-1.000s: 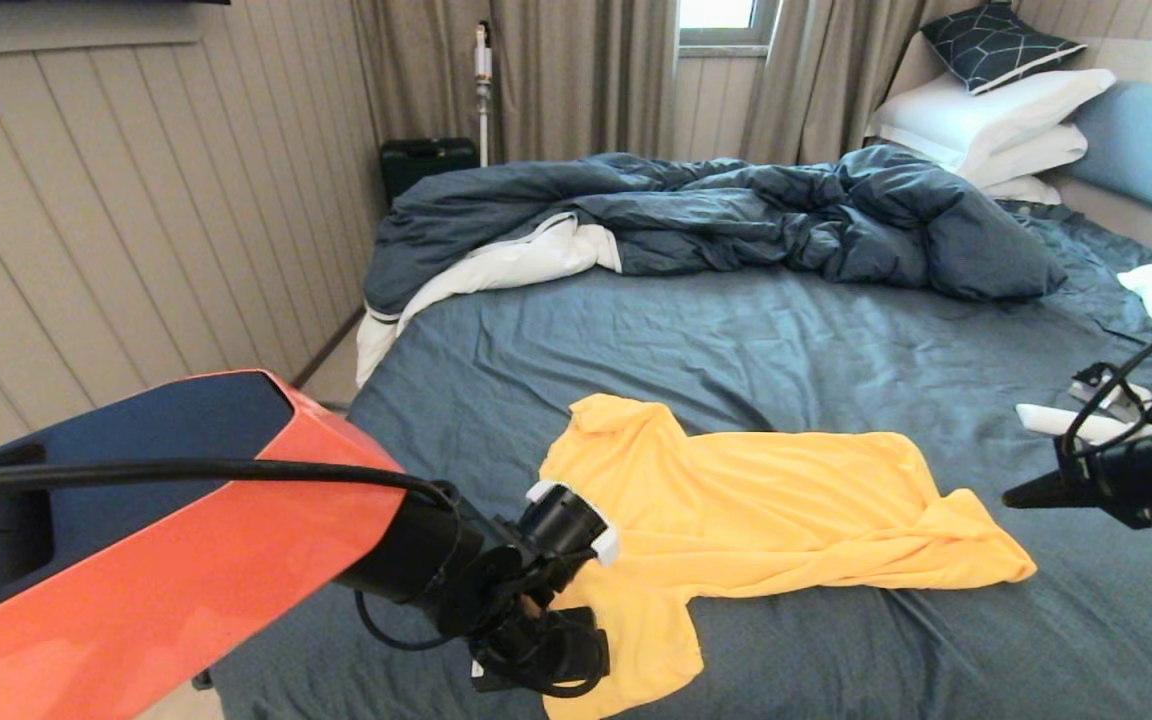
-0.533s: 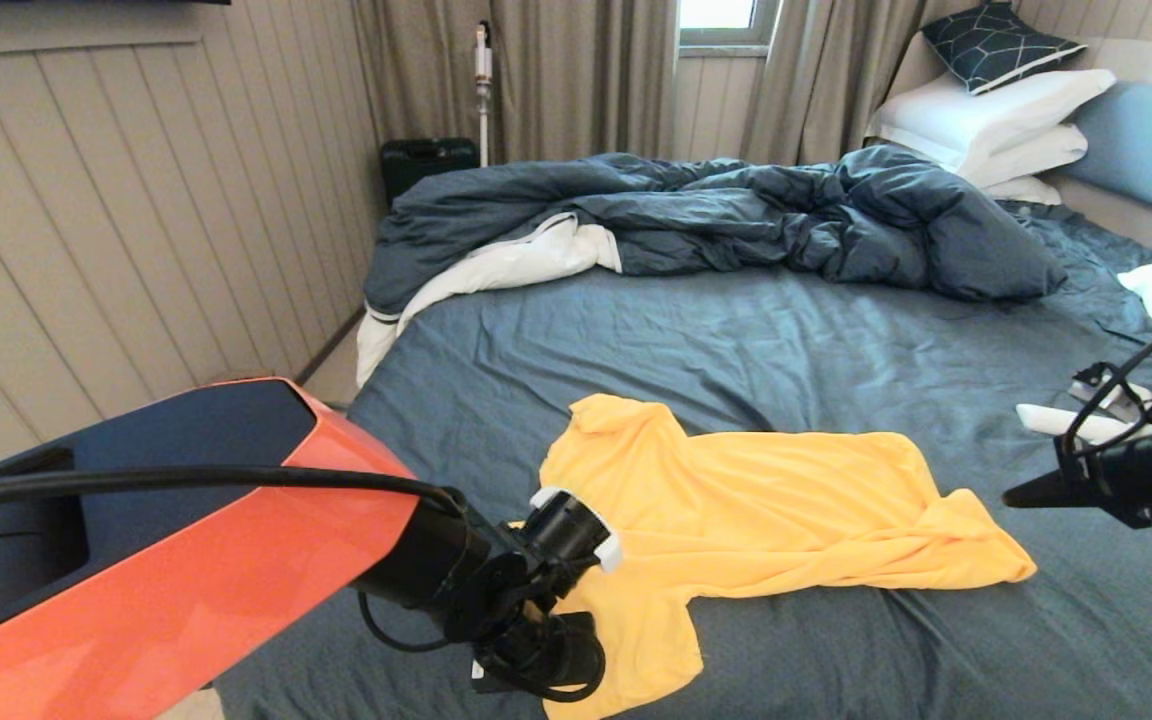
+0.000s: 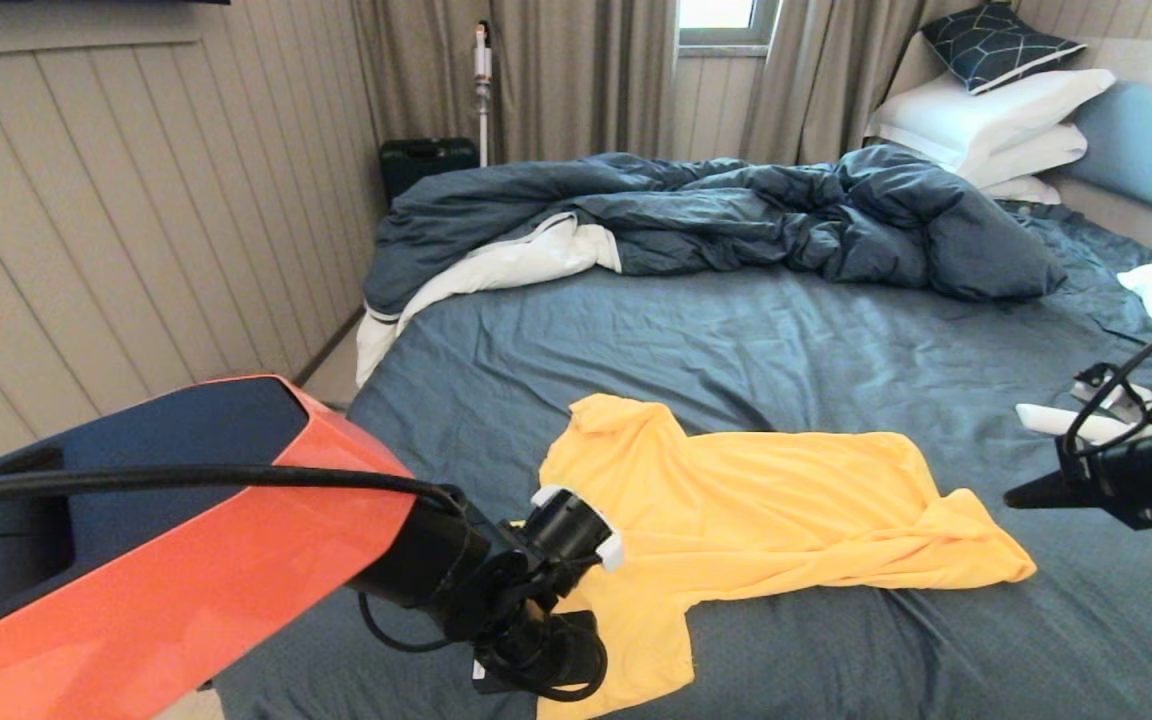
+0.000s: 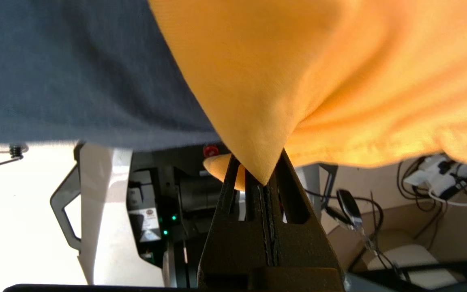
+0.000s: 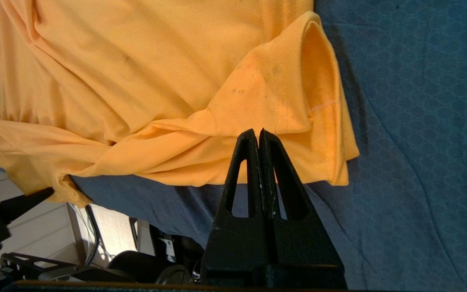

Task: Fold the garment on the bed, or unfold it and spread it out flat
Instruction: Fold the yellow T-shirt

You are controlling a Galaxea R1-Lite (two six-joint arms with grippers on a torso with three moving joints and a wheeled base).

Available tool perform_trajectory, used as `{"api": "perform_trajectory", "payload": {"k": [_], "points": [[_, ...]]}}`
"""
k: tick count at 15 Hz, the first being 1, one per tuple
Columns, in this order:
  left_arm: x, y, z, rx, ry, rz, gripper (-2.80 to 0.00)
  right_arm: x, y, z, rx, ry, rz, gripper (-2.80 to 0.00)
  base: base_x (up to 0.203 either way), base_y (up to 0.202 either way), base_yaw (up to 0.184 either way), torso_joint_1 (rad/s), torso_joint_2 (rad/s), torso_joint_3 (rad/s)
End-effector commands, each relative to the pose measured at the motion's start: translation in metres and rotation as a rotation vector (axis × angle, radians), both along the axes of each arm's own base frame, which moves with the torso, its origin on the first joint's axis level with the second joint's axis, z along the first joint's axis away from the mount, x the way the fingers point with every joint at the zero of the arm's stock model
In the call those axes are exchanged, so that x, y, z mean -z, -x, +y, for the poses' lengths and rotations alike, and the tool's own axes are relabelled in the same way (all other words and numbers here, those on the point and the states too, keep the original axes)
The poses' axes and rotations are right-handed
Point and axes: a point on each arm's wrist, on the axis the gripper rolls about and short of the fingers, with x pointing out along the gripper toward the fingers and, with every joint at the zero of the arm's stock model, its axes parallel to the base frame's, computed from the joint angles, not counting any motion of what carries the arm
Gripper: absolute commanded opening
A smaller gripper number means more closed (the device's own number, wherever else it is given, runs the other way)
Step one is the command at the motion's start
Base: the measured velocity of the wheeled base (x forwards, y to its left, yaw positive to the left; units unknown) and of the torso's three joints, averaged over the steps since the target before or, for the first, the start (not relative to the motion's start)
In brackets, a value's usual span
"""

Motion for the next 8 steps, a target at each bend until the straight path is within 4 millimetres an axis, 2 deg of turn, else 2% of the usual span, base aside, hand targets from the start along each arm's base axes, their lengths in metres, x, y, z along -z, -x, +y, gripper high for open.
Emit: {"api": "perform_trajectory", "payload": {"k": [1, 4, 6, 7, 8], "points": [[-0.019, 0.007, 0.000, 0.009, 0.032, -0.020, -2.80, 0.001, 0.000, 0.002, -0.007, -0.006, 0.003, -2.80, 0.000, 0.000, 0.000, 0.000, 0.00, 0.000], [-0.070, 0.017, 0.005, 0.026, 0.105, -0.080, -2.80, 0.001, 0.000, 0.002, -0.008, -0.007, 0.005, -2.80, 0.000, 0.000, 0.000, 0.000, 0.00, 0.000], [-0.100, 0.015, 0.002, 0.033, 0.150, -0.122, -2.80, 0.001, 0.001, 0.002, -0.005, -0.008, 0.006, -2.80, 0.000, 0.000, 0.000, 0.000, 0.00, 0.000], [-0.110, 0.010, 0.001, 0.030, 0.161, -0.134, -2.80, 0.000, 0.002, 0.002, -0.004, -0.007, 0.005, -2.80, 0.000, 0.000, 0.000, 0.000, 0.00, 0.000], [-0.111, 0.003, -0.002, 0.022, 0.156, -0.132, -2.80, 0.000, 0.002, 0.001, -0.002, -0.008, 0.006, -2.80, 0.000, 0.000, 0.000, 0.000, 0.00, 0.000]]}}
